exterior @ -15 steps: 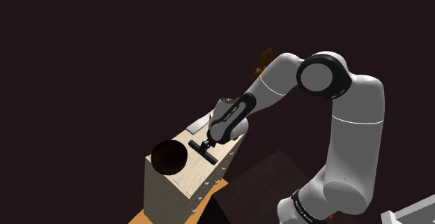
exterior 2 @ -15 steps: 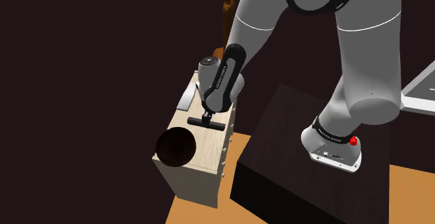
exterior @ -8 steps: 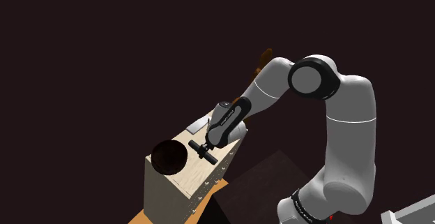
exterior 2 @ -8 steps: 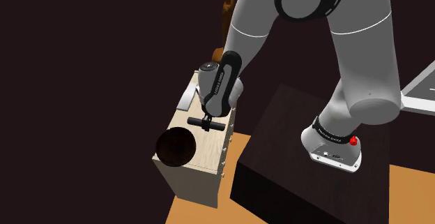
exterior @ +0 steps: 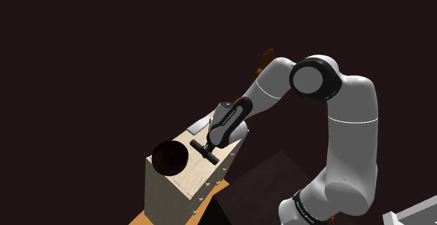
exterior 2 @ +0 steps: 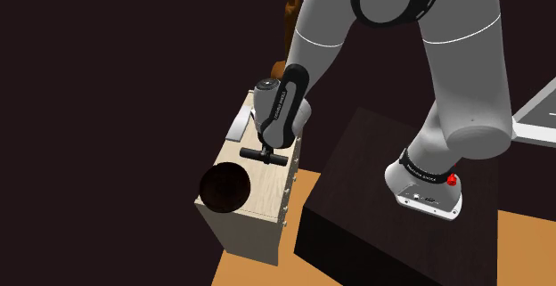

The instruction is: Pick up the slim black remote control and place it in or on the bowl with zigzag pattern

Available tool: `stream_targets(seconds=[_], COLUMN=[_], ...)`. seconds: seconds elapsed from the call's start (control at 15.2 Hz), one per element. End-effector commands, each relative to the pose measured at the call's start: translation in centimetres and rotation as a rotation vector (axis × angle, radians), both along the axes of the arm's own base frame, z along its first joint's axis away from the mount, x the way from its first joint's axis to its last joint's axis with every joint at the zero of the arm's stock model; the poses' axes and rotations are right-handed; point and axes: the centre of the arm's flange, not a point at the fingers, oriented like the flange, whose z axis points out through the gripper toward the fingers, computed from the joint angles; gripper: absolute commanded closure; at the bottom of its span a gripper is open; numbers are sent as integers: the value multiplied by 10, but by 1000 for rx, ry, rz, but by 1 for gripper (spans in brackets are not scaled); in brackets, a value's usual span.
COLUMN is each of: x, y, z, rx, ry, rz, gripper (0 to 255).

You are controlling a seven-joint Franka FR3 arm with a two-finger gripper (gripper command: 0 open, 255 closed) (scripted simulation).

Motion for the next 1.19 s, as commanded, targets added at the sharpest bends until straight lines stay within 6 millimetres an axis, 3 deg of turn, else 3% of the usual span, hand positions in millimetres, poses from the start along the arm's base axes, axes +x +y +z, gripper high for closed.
stream_targets(seconds=[0.0,0.33,1.12], x=[-1,-1,-1], y=[3,4,4], z=[-2,-1,62], rx=[2,2,2], ry=[3,3,3], rz=[7,7,7], gripper=[255,255,255])
